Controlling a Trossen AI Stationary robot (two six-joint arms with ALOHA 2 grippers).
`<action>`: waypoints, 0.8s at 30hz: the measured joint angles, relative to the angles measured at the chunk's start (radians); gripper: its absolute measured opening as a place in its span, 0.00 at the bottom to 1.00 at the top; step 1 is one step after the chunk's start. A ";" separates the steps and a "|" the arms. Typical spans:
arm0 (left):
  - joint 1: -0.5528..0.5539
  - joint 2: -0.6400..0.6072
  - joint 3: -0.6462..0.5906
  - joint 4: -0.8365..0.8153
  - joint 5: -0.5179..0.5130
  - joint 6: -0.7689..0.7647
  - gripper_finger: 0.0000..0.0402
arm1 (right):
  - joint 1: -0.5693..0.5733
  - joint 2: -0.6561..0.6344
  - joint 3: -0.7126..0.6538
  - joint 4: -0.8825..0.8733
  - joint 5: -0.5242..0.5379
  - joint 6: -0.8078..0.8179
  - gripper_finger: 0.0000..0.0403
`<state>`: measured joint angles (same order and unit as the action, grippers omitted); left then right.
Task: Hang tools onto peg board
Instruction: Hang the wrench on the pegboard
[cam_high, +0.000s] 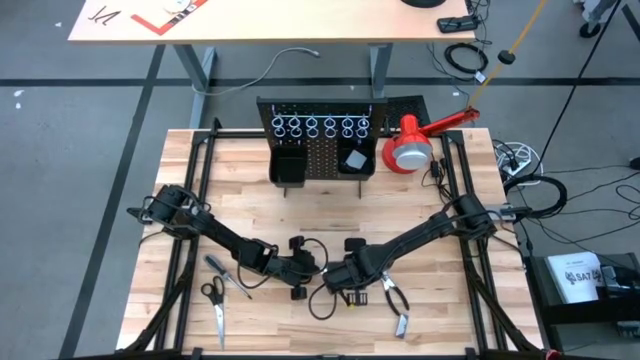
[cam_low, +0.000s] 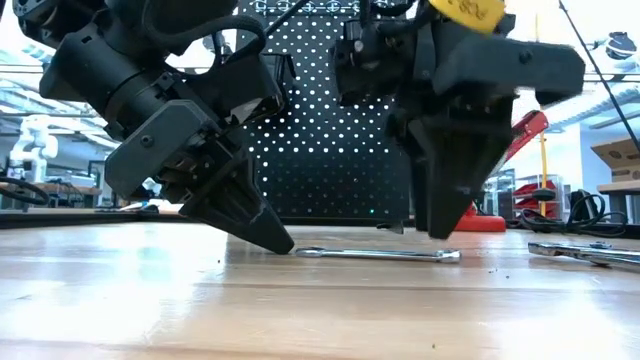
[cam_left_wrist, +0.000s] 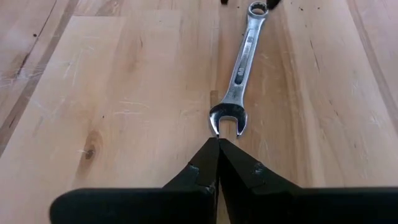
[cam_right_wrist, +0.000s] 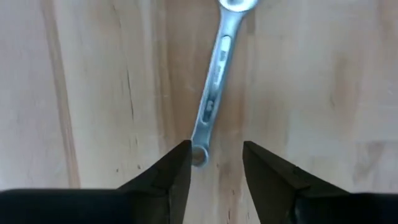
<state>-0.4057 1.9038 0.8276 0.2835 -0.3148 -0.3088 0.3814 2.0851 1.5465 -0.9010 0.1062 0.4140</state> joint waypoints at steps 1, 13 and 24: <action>0.000 0.000 0.000 0.000 0.001 0.000 0.04 | 0.002 -0.002 0.001 -0.013 -0.001 0.007 0.32; 0.000 0.001 0.000 -0.001 0.003 0.007 0.04 | 0.019 0.010 0.000 -0.006 -0.007 0.030 0.01; 0.000 0.001 0.000 -0.001 0.004 0.008 0.04 | 0.020 0.041 0.003 -0.003 -0.035 0.046 0.00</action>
<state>-0.4053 1.9049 0.8276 0.2821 -0.3107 -0.3012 0.4011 2.1261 1.5497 -0.9040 0.0708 0.4602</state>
